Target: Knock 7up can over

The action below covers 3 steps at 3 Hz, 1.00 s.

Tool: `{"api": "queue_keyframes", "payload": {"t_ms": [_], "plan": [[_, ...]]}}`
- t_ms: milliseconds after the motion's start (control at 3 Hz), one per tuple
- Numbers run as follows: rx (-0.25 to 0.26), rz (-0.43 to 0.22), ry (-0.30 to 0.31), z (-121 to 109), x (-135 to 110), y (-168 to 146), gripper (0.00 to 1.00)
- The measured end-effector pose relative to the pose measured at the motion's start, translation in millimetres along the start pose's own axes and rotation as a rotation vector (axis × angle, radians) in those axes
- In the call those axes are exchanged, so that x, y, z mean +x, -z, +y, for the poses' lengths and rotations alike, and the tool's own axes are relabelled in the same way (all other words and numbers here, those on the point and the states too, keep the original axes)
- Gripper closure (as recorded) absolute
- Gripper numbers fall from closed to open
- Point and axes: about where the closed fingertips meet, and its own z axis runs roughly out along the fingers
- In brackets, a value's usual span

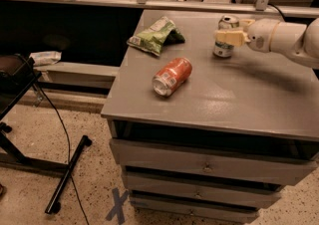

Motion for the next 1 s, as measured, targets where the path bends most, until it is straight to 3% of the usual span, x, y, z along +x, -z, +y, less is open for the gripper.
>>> {"api": "queue_keyframes", "payload": {"t_ms": [333,667,1000], "plan": [[-0.022,0.024,0.037,2,-16,10,0.87],[-0.057,0.222,0.182,23,-69,19,0.94],[-0.062,0.506,0.295,29,-66,19,1.00]]}}
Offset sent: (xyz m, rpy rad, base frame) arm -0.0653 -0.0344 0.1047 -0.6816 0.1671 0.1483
